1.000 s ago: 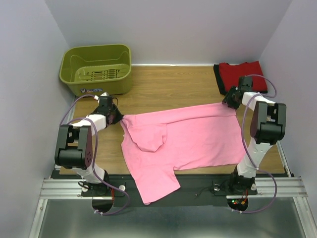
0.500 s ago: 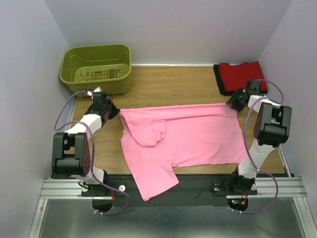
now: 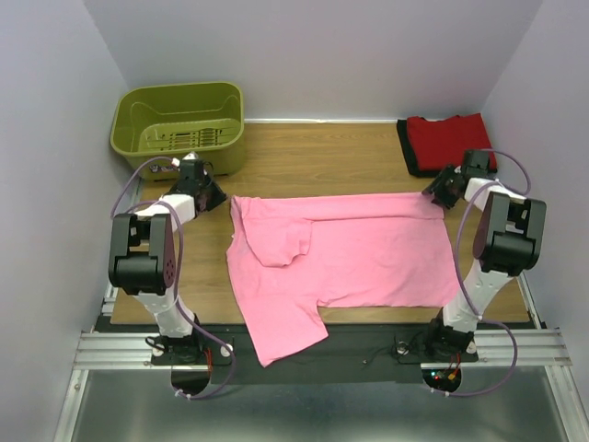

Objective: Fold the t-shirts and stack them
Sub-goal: Fold the tshirt

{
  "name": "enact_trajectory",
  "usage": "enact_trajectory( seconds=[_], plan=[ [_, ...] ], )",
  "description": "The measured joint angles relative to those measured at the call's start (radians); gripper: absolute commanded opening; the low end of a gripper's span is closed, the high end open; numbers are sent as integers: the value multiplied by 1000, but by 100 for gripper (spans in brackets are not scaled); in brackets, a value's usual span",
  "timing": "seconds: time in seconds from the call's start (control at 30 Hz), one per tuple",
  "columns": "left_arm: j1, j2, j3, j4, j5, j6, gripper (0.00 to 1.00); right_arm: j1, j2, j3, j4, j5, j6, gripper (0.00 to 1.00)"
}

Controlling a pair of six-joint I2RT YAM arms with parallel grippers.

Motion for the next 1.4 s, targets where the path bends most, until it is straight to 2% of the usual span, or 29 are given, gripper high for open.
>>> enact_trajectory(
  seconds=[0.13,0.2,0.33,0.47,0.5,0.63,0.8,0.93,1.2,1.4],
  plan=[
    [-6,-64,-1,-5,-21,19,61,-2,-53,-18,-31,-38,-6,51],
    [-14,-117,-7,-5,-33,21,67,6,-90,-21,-42,-51,-7,51],
    [-41,-264,-42,-19,-52,28,68,78,-167,-22,-47,-76,-6,49],
    [-101,-389,-86,-59,-63,29,65,210,-244,-31,-45,-129,-4,42],
    [-114,-409,-99,-69,-64,29,64,238,-256,-37,-42,-143,-3,38],
    [-203,-480,-188,-131,-39,21,64,395,-280,-85,-31,-191,19,35],
    [-297,-485,-293,-194,15,1,64,602,-267,-183,-9,-241,76,36],
    [-308,-471,-320,-231,40,-1,65,689,-223,-220,32,-264,126,35],
    [-331,-349,-302,-244,69,29,65,773,-128,-223,106,-294,187,31],
    [-341,-322,-281,-250,77,49,63,809,-101,-223,132,-322,209,31]
  ],
)
